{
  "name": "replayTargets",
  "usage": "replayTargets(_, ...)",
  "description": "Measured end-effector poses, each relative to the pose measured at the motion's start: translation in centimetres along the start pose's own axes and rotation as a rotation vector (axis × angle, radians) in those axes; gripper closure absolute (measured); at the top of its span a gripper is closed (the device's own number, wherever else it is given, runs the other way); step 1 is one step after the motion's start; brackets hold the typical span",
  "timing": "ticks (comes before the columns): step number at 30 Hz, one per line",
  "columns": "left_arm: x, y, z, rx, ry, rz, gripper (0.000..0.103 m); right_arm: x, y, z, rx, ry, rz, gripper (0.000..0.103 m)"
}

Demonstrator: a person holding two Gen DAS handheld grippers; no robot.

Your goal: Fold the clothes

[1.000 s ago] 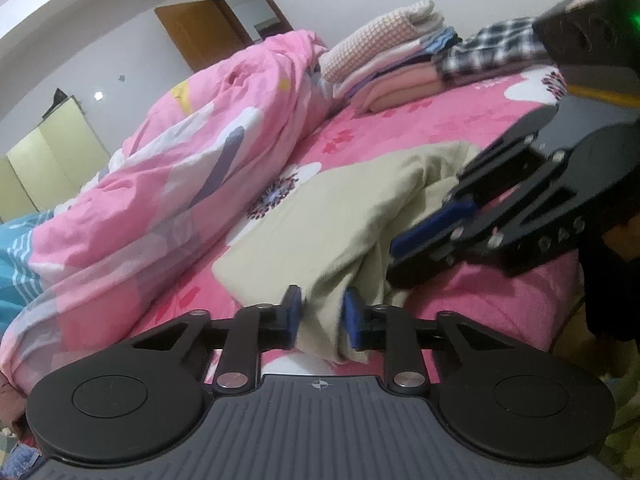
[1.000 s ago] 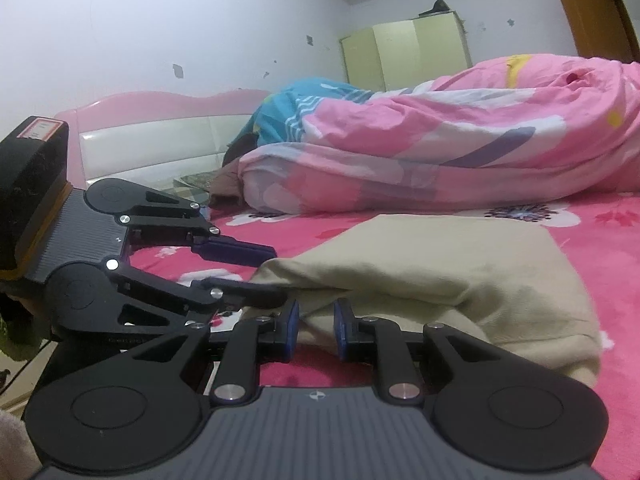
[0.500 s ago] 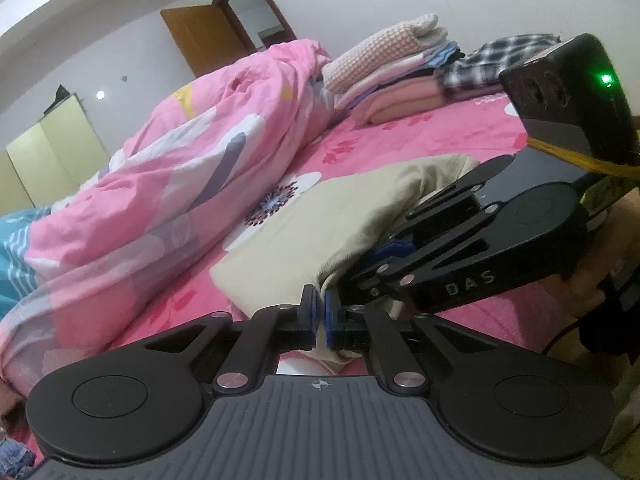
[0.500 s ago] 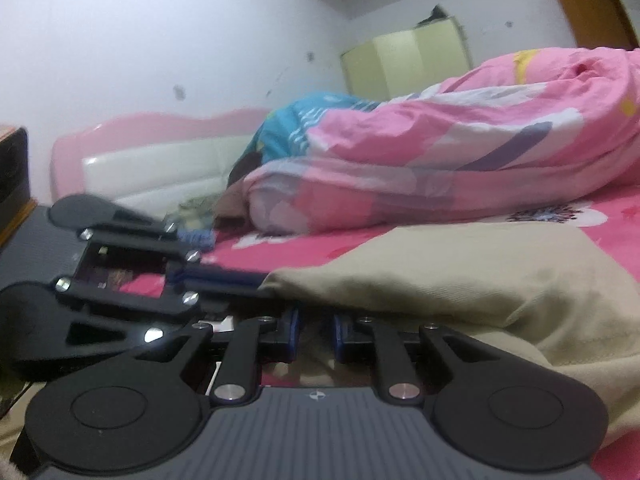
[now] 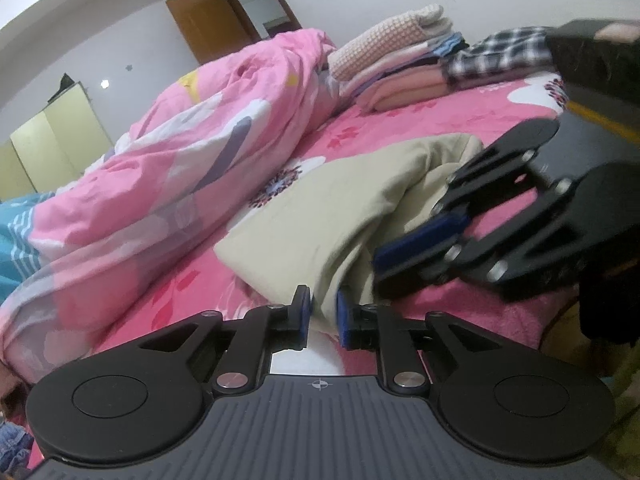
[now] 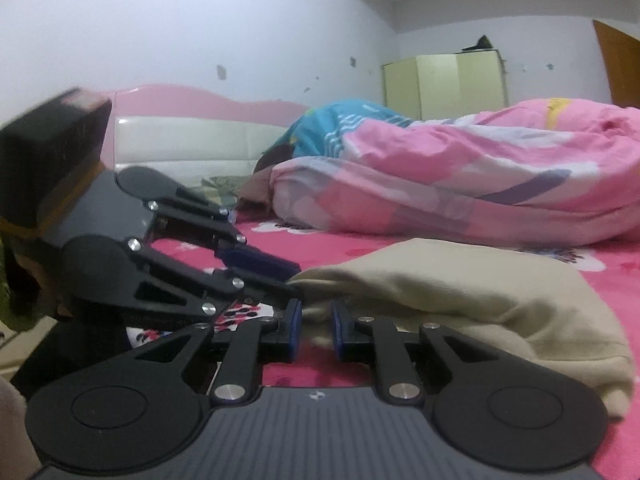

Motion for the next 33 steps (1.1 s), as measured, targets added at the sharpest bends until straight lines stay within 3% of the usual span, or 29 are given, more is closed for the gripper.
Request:
replayTargets(2,0.2,0.0,0.2,0.010,-0.016,0.001,0.100,-0.1,0.5,-0.9,-0.009,-0.005,0.033,0.091)
replayTargets(7,0.3,1.1,0.6,-0.014,-0.037,0.061,0.100,0.3,1.1,-2.3,-0.048,-0.075,0.077,0.095)
replayTargets(10,0.1,0.5,0.7,-0.021,-0.031,0.022,0.100,0.1,1.4,-2.8,-0.082,-0.095,0.101,0.095)
replayTargets(16,-0.4,0.6,0.6,-0.050,-0.024,0.042,0.100,-0.3,1.7,-3.5,-0.137,-0.116,0.151,0.094)
replayTargets(21,-0.5,0.6,0.7,-0.047,-0.028,0.037,0.100,-0.2,1.8,-3.8,-0.129,-0.121,0.171,0.094)
replayTargets(28,-0.3,0.8,0.6,-0.049,-0.031,0.035,0.100,-0.7,1.6,0.3,-0.089,-0.119,0.214,0.093)
replayTargets(33,-0.4,0.6,0.6,-0.064,-0.020,0.038,0.102,-1.6,3.4,-3.1,-0.059,-0.076,0.280,0.093)
Point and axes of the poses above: each gripper's, at about its wrist camera, not at the fingertips, and z roughly against the way its jaws point, y to its left, x to its top, the point moved 6 cm from there along -z, roughly the way its jaws point, and after that the axes turned 10 degrees about -x, right-handed, at the moved point
